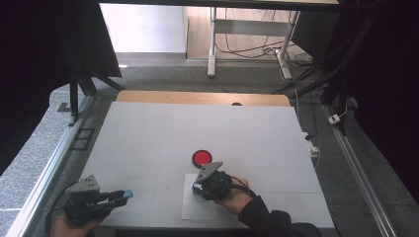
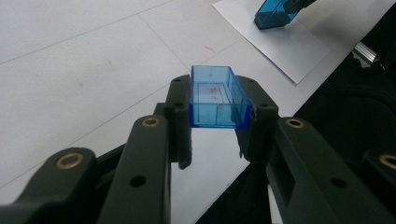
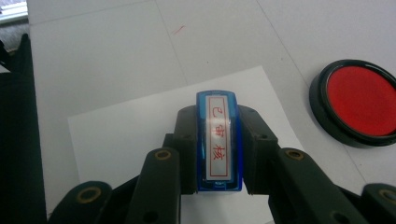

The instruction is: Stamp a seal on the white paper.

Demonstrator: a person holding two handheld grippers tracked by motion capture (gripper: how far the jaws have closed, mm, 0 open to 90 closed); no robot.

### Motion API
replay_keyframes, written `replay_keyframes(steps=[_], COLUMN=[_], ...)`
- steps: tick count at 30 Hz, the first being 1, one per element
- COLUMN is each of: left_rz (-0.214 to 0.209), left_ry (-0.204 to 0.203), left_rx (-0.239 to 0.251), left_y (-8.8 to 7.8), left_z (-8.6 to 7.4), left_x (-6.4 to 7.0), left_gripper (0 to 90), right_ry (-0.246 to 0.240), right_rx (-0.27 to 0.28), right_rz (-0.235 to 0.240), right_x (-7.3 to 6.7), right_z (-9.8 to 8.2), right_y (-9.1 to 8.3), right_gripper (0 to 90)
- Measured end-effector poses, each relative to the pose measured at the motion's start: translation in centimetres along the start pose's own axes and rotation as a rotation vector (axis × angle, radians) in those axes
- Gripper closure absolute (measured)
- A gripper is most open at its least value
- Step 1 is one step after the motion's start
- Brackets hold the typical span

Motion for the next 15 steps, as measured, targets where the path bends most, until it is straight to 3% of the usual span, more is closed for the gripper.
replay_keyframes(steps=[9,12,15], left_rz=[-0.001,0.0,-0.001], left_ry=[-0.001,0.0,-0.001], left_rx=[0.001,-0.001,-0.002], left_y=[0.0,0.0,0.0], left_z=[0.0,0.0,0.0], left_x=[0.0,0.0,0.0], left_gripper=[68.6,68.7,68.6], right_ry=[0.111,0.105,0.07], right_rx=[0.051,0.051,0.041], right_rz=[0.087,0.088,0.062], right_x=[1.3,1.3,1.0], right_z=[-0.5,-0.6,-0.4], right_y=[0.0,0.0,0.0], right_gripper=[70.9,70.9,70.9])
Point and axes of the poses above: each handheld gripper's, and its own axes: y roughly forward along the jaws, z roughly out of its top, x roughly to its right, the point moved 6 cm from there along y, roughly forward along the jaws, and after that the axes turned 7 degrees about x, right-handed, at the moved point
